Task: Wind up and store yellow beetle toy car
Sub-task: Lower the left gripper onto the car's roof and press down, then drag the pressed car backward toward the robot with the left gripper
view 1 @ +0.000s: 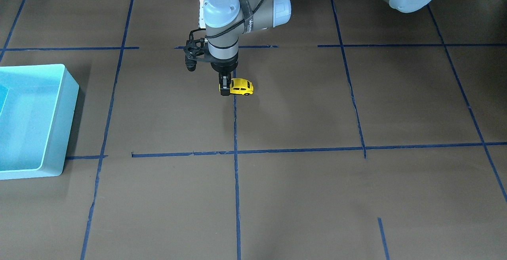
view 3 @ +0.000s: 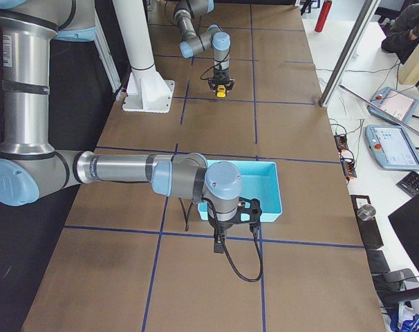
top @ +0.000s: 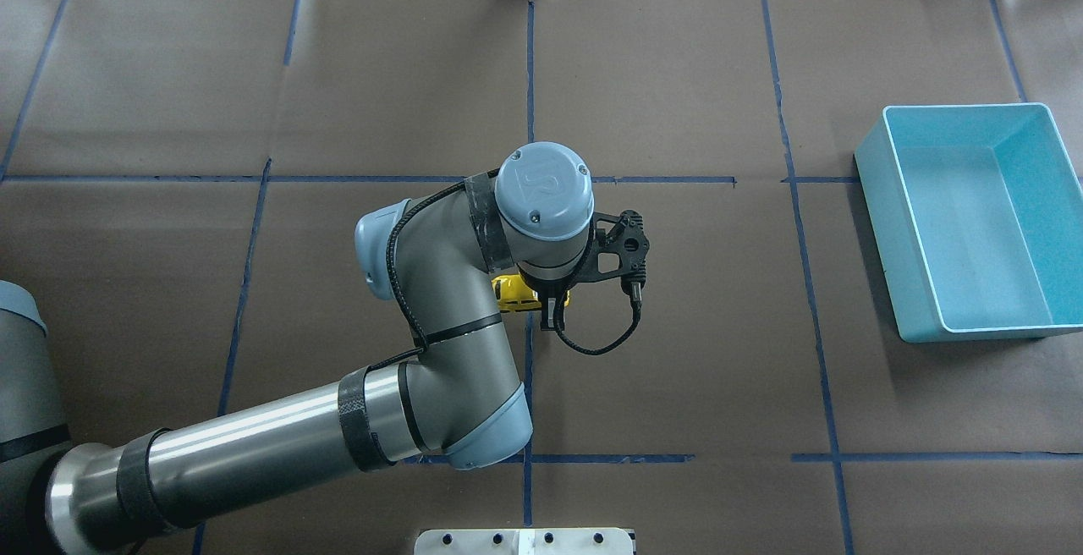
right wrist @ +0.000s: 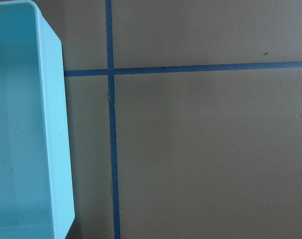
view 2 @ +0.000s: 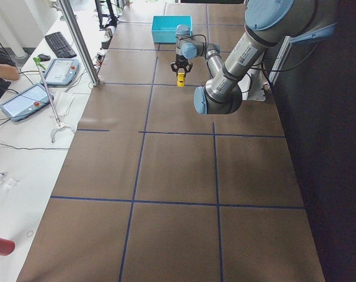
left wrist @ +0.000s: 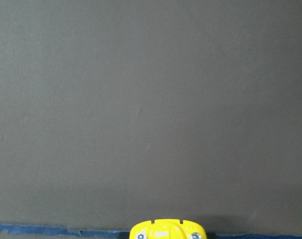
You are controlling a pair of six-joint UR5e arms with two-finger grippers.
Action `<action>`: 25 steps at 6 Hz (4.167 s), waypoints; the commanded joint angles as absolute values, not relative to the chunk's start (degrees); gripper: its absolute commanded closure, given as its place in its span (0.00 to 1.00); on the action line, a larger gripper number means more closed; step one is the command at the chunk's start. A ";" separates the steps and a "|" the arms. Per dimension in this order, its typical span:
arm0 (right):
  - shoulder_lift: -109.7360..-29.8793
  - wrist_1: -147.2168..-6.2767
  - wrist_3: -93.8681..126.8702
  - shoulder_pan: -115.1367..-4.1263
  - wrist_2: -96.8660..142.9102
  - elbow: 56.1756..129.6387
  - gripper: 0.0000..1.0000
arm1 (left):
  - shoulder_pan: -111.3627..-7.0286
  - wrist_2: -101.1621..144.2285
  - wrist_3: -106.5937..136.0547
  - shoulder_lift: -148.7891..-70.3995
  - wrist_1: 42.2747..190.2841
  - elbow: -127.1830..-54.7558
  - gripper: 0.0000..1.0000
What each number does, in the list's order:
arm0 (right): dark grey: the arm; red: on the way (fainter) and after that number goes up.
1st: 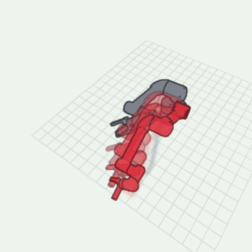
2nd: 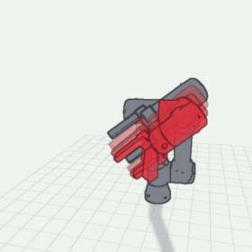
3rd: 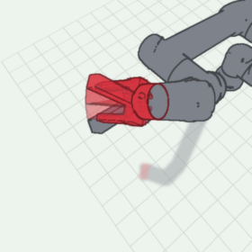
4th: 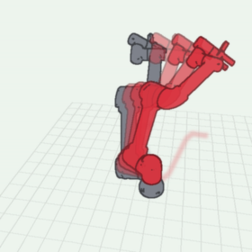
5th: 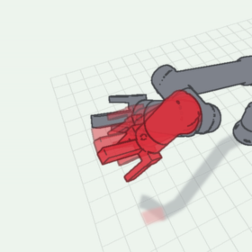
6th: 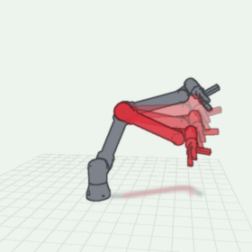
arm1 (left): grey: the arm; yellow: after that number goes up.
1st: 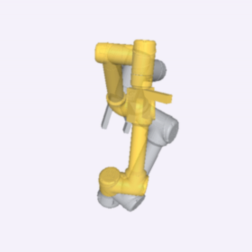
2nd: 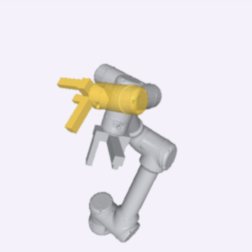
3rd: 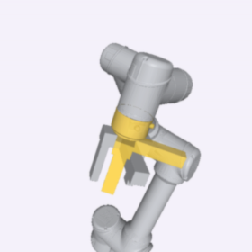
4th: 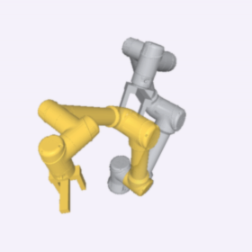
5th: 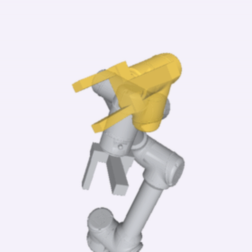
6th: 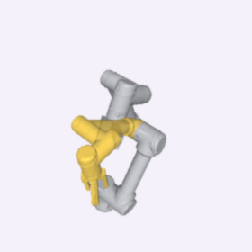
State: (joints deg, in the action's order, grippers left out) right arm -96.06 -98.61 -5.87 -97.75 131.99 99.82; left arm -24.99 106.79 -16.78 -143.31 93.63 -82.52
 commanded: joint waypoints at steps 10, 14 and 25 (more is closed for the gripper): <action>-96.15 -98.61 -5.89 -98.26 132.10 100.02 0.00 | -24.87 109.86 -17.23 -141.33 104.33 -77.34 0.81; -96.15 -98.61 -6.06 -98.17 132.10 99.84 0.00 | -25.40 112.06 -17.23 -137.21 109.05 -78.30 0.81; -96.33 -98.61 -6.33 -98.26 132.19 100.02 0.00 | -30.48 117.31 -17.40 -116.48 129.42 -88.77 0.00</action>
